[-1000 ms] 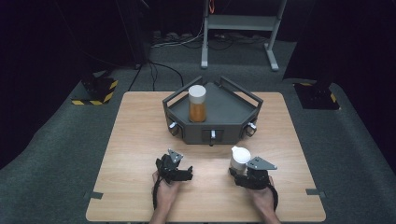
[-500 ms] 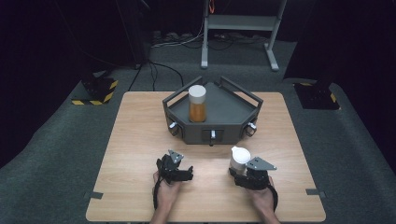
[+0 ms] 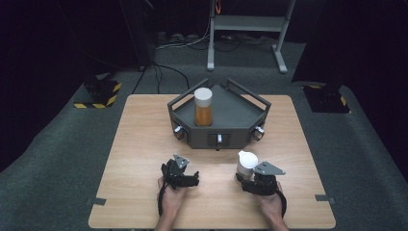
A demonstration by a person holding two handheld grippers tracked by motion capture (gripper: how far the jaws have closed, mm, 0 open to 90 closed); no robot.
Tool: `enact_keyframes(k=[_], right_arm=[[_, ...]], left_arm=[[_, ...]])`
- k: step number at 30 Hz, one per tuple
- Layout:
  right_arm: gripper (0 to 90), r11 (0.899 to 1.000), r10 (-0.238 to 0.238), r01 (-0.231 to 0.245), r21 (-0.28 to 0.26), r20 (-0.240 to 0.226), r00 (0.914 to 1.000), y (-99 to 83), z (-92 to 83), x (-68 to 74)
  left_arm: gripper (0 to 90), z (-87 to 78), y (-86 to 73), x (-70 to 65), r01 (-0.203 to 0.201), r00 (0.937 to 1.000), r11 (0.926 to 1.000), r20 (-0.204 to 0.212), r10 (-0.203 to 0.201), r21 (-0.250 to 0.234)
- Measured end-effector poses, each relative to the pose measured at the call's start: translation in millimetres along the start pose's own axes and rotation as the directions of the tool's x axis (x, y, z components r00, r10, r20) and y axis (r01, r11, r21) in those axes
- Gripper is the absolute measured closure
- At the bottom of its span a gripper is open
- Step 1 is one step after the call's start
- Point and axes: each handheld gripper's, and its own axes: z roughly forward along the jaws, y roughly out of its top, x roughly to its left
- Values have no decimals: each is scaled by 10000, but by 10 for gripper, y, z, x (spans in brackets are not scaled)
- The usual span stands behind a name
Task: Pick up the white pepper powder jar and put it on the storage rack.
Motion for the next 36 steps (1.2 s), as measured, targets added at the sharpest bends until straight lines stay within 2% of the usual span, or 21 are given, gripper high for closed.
enact_keyframes(k=[8, 14, 21, 36], right_arm=[[307, 9997, 234, -235, -41, -142, 9996, 21, -53, -66], [307, 9998, 193, -193, 1, -74, 9998, 75, -88, -107], [308, 9985, 537, -539, -104, -171, 9984, 174, -139, -194], [308, 9993, 327, -333, -194, -339, 9989, 432, -225, -277]], left_arm=[[53, 1, -2, 3, -24, 10000, 10000, 61, 24, -11], [47, 6, 5, 18, -60, 9999, 10000, 144, 60, 8], [46, 7, 8, 17, -78, 9999, 10000, 136, 78, 16], [46, 7, 8, 15, -90, 9999, 10000, 120, 89, 18]])
